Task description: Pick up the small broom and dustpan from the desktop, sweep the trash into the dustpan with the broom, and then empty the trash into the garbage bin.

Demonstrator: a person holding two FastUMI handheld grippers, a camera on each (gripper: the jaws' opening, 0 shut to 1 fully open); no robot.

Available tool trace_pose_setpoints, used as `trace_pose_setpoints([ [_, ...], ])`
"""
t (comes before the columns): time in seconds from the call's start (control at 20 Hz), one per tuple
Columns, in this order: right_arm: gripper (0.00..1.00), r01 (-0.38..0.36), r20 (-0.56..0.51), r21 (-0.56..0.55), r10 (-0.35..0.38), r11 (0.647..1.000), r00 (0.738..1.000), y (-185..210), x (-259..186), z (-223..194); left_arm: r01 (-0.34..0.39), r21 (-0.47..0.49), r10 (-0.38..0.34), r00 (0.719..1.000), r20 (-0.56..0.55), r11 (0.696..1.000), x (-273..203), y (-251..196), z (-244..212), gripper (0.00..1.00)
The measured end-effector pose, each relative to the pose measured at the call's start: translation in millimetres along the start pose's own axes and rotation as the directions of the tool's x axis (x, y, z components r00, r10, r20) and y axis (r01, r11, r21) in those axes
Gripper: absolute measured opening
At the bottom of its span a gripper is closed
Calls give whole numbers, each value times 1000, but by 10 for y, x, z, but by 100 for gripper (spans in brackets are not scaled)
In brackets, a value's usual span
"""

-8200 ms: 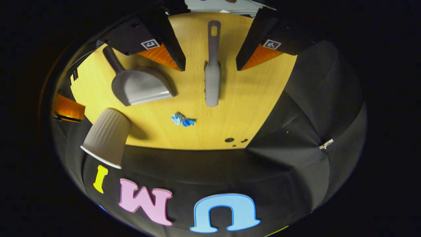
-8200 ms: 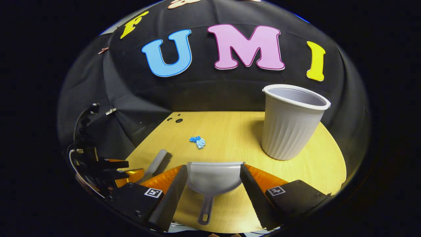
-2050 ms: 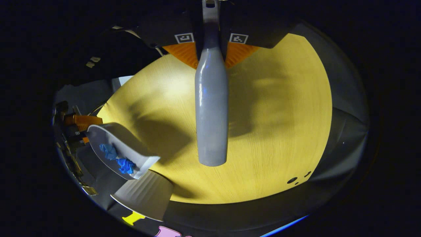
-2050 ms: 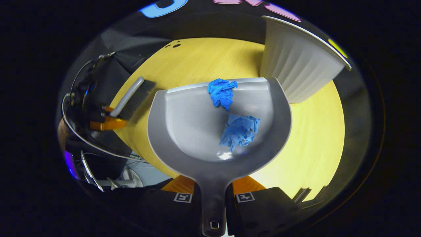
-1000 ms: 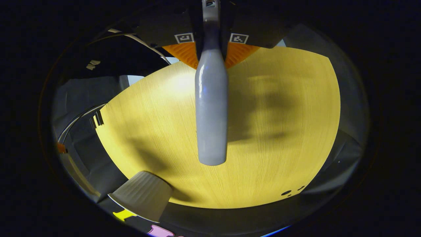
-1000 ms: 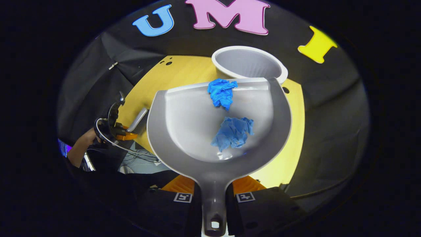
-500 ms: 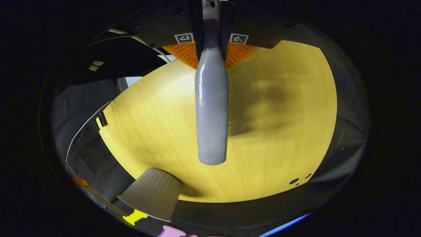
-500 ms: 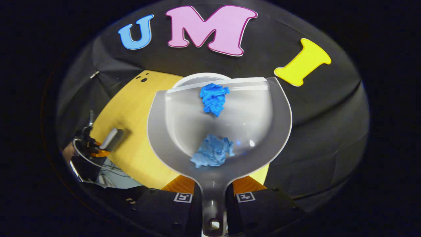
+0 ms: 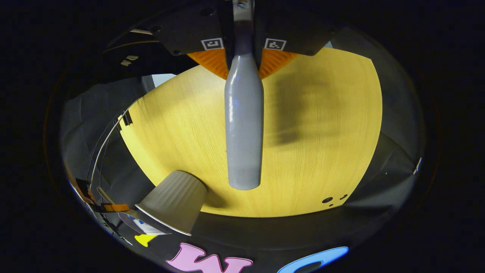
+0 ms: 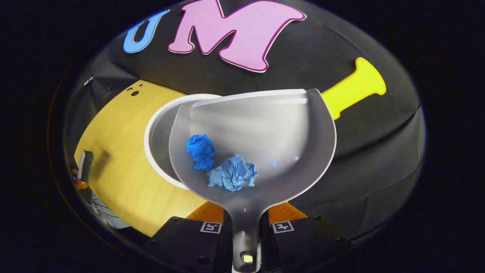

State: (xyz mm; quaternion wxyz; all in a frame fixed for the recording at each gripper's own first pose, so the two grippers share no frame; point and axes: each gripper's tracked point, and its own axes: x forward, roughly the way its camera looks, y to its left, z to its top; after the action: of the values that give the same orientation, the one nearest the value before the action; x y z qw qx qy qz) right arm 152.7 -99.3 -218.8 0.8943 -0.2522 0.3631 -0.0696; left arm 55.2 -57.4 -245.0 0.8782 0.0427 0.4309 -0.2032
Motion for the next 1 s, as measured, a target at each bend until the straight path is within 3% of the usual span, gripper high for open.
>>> trace_pose_setpoints([
  [0.2, 33, 132, 40, -150, -128, 980, 991, -136, 165, 96, -10, -6, 10, 1000, 18, 1000, 31, 73, 80, 25],
  [0.35, 33, 239, 73, -246, -228, 939, 971, -176, 172, 121, -24, 2, 23, 999, 29, 1000, 60, 172, 193, 25],
  [0.45, 33, 324, 118, -370, -302, 871, 946, -230, 137, 172, -26, 16, 26, 999, 33, 1000, 78, 209, 204, 29],
  [0.55, 33, 380, 153, -471, -350, 797, 924, -305, 35, 207, -8, 8, 7, 999, 36, 1000, 99, 228, 228, 25],
  [0.75, 33, 448, 185, -562, -423, 695, 887, -518, -96, 247, 5, 8, -6, 999, 41, 1000, 125, 377, 233, 25],
  [0.8, 33, 461, 187, -582, -442, 670, 877, -505, -109, 224, 10, 10, -11, 999, 40, 1000, 126, 396, 232, 29],
  [1.0, 33, 506, 226, -664, -497, 551, 838, -585, -119, 216, 19, 20, -20, 999, 36, 1000, 133, 493, 237, 25],
])
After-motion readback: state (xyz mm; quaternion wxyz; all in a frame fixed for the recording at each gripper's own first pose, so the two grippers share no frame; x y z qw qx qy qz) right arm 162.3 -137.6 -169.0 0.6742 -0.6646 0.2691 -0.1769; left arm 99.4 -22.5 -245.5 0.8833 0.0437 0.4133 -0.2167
